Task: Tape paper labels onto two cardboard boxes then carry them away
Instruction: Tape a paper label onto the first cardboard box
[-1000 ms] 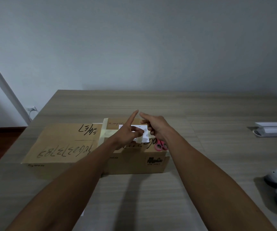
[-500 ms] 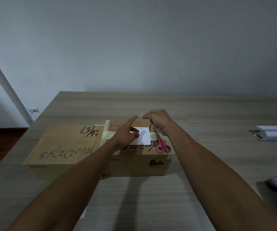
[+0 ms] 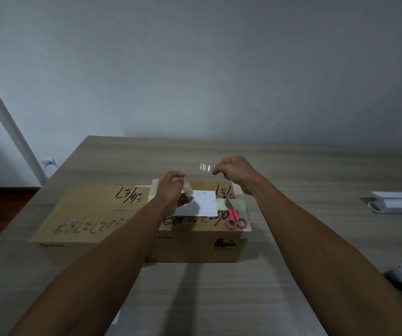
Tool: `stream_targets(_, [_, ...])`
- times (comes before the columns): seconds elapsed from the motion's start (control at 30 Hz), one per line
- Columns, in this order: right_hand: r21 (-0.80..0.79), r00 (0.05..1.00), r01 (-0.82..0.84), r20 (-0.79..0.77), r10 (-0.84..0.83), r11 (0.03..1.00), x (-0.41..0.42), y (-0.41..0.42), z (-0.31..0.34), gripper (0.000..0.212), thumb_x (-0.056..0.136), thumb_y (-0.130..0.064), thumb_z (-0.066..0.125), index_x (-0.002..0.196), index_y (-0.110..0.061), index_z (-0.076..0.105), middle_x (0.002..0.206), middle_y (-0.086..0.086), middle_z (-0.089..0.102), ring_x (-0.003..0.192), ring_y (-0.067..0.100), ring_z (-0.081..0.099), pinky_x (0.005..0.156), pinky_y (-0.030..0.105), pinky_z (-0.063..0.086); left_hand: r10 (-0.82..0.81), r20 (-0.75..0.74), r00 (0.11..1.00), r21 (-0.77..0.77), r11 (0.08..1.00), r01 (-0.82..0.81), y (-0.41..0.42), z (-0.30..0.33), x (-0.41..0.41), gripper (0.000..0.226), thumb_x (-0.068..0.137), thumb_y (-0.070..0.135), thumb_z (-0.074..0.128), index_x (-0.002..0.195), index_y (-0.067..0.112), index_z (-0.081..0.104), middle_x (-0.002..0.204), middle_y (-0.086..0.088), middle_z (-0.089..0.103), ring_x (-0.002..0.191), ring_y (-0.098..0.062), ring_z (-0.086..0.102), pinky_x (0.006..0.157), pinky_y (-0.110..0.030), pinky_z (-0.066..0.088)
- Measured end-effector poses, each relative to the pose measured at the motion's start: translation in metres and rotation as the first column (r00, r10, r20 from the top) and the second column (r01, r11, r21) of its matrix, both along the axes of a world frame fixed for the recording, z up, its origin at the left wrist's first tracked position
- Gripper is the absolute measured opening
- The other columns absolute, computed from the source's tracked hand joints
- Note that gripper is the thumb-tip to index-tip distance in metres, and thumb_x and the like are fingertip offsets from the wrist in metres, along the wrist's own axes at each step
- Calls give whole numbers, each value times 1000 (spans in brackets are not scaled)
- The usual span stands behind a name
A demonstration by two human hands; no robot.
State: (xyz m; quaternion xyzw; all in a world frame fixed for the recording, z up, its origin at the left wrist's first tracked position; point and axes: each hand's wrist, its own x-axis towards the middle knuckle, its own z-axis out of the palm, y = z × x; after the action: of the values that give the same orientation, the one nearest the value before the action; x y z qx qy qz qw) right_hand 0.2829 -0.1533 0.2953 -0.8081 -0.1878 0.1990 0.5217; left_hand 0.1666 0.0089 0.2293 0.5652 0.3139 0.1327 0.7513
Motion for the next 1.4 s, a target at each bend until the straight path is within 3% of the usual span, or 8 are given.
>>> stream_targets(0.23, [-76,997,-54,60,58,996,0,-1,-11,13,83,-9,74,87,3,77,93,10,76,89,14,64,77,31,47,-135,-22,991,-301,946,122,-9,17,0,31,95,32,69,121,16,67,120,-17,54,87,-37,60,73,-40,61])
stream_targets(0.4, [-120,996,-71,53,78,990,-2,-5,-13,16,84,-10,73,88,5,76,88,13,73,76,15,59,67,29,47,-223,-39,974,-101,971,218,-17,17,5,47,83,46,81,116,15,69,123,-7,57,101,-31,59,82,-42,62])
stream_targets(0.57, [-139,995,-75,56,84,987,2,-6,-19,18,82,-10,75,89,7,76,102,25,73,83,18,63,68,29,48,-164,-73,984,-11,986,164,-15,4,14,15,83,24,85,88,17,73,104,-6,69,98,-29,60,85,-43,62])
stream_targets(0.77, [-161,996,-81,10,84,984,12,-11,-29,12,85,-11,72,81,-1,79,83,7,74,80,16,64,70,30,47,-150,-127,980,64,985,159,-17,6,20,17,83,20,85,94,10,76,106,-7,70,100,-26,57,86,-44,58])
stream_targets(1.0, [-188,998,-62,16,66,980,36,-8,-52,23,85,-19,78,87,4,78,100,28,73,97,40,70,76,36,54,-65,-236,969,158,982,105,-21,3,52,21,80,13,87,97,3,79,110,-9,70,96,-23,57,85,-47,56])
stream_targets(1.1, [-209,997,-74,10,78,975,45,-3,-61,30,85,-19,77,88,11,74,92,31,71,74,30,65,69,36,50,-57,-287,956,191,975,115,-19,-3,66,19,81,10,85,97,3,79,106,-9,68,96,-27,57,76,-43,53])
stream_targets(1.27, [-266,997,-72,0,75,961,60,3,-74,32,87,-11,74,59,-6,60,44,0,42,37,11,40,56,29,40,-18,-364,931,478,855,203,-11,-21,91,22,82,17,84,73,2,72,70,-14,65,61,-24,57,64,-35,51])
stream_targets(1.4, [-312,996,-62,36,77,948,70,10,-90,44,83,-9,70,50,-16,41,49,4,33,53,20,36,58,35,36,0,-415,910,607,745,276,-10,-34,107,25,85,19,79,80,-5,74,71,-15,64,64,-25,59,69,-42,61])
